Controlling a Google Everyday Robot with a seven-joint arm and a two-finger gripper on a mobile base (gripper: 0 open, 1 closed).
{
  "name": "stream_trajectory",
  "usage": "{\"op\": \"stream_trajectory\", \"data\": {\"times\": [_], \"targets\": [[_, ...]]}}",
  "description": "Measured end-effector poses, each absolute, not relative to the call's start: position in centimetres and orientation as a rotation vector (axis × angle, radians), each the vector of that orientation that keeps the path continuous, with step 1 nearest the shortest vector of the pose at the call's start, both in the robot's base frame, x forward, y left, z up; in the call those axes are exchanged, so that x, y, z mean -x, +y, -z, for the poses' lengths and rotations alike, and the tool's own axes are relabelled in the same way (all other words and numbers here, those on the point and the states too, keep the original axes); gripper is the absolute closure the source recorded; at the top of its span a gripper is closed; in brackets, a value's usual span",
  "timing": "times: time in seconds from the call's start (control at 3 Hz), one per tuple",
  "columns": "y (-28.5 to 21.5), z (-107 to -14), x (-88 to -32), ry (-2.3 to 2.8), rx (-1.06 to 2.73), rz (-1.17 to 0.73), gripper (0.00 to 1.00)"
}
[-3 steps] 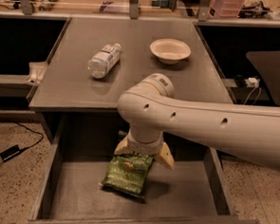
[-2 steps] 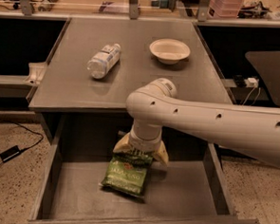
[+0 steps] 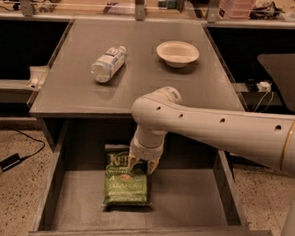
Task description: Pick green jalapeno chip bag from top drawer and place on counter
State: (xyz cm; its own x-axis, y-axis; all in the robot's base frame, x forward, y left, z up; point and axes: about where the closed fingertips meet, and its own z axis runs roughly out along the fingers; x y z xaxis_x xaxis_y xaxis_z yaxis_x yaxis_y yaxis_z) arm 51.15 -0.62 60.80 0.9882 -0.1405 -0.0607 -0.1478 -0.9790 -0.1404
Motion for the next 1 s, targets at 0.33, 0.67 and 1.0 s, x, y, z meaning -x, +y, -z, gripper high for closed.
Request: {"op": "stream_trajectory", "data": {"times": [0.33, 0.67, 1.0], "targets": [[-0.1, -60.8, -49.8, 0.192, 2.97, -0.049, 0.72], [-0.3, -62.9, -48.1, 0.168, 2.893, 0.042, 0.95], [-0.3, -67.0, -45.9, 0.124, 2.775, 0.156, 1.0]]}}
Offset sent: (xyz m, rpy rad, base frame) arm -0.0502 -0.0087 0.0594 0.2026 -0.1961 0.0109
